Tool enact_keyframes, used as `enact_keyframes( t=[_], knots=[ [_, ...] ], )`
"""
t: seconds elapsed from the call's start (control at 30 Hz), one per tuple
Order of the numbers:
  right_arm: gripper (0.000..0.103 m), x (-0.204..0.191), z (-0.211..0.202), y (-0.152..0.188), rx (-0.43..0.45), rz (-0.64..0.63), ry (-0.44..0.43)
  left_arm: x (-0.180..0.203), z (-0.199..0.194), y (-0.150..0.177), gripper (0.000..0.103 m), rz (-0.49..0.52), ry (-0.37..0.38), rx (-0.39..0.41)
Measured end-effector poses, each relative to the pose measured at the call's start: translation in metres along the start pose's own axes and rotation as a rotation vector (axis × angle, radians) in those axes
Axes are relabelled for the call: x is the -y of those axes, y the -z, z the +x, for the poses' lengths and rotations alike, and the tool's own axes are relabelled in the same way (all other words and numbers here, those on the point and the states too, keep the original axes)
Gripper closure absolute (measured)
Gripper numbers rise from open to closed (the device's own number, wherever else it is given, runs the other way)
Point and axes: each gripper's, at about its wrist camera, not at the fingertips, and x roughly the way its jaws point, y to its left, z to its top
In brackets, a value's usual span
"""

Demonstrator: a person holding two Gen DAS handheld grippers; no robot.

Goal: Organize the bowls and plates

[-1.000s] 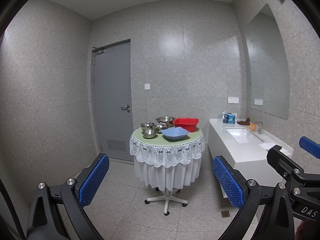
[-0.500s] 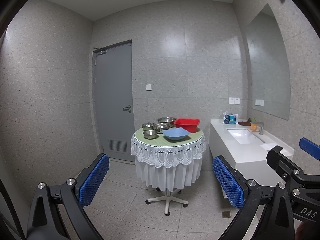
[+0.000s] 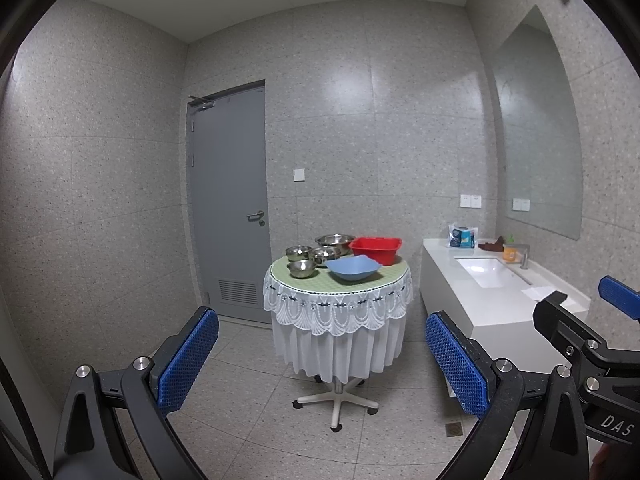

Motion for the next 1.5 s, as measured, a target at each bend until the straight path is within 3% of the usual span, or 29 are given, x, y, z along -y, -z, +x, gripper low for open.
enact_keyframes(
  t=[1.0,1.5],
  knots=[
    [0.000,0.011,0.023,-0.001,-0.018,0.015,-0.037,0.021,0.020,0.000,0.001,0.012,-0.037,-0.018],
    [0.000,0.028,0.053,-0.016,-0.087,0.032,-0.071,0.039,0.048,-0.029,0.001,0.025,-0.066,-0.087]
  ],
)
